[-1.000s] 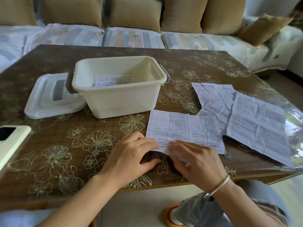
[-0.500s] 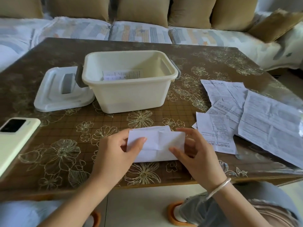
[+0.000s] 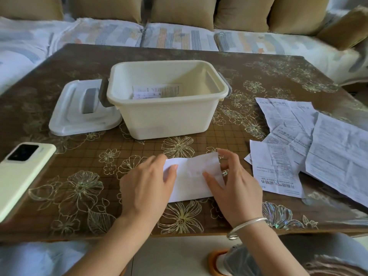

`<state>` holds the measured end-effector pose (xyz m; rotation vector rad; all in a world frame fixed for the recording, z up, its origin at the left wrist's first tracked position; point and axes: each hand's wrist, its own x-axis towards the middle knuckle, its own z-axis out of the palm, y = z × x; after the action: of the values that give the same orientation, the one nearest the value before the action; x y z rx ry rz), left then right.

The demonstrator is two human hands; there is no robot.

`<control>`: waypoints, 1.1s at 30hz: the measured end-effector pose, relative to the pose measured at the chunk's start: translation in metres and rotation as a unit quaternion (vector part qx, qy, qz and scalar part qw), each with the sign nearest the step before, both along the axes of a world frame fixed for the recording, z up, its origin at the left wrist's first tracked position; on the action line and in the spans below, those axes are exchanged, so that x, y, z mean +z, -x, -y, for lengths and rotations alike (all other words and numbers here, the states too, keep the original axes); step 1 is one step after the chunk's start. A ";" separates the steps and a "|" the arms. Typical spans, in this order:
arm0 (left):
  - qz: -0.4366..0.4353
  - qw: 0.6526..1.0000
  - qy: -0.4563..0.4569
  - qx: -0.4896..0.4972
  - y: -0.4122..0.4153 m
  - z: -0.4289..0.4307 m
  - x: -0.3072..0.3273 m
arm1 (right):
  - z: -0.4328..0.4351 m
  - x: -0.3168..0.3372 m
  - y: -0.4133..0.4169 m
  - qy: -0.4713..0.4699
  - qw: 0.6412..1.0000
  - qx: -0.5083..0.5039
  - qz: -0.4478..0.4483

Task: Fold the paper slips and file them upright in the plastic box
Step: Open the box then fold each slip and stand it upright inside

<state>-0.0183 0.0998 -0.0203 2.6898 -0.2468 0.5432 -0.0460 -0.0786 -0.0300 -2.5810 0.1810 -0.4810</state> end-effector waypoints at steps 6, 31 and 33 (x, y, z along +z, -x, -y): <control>-0.003 0.998 -0.057 0.025 0.000 0.003 -0.007 | -0.004 -0.003 -0.001 0.030 0.999 -0.013 0.028; -0.067 0.960 -0.083 -0.259 -0.012 -0.039 -0.014 | 0.008 0.000 -0.012 0.172 0.979 0.106 -0.029; -0.077 0.957 -0.075 -0.271 -0.013 -0.042 -0.014 | 0.010 0.003 -0.011 0.127 0.987 0.095 -0.025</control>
<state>-0.0051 0.1418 -0.0343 2.6183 -0.9741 0.1507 -0.0353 -0.0887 -0.0274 -2.8233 -0.1166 -0.3917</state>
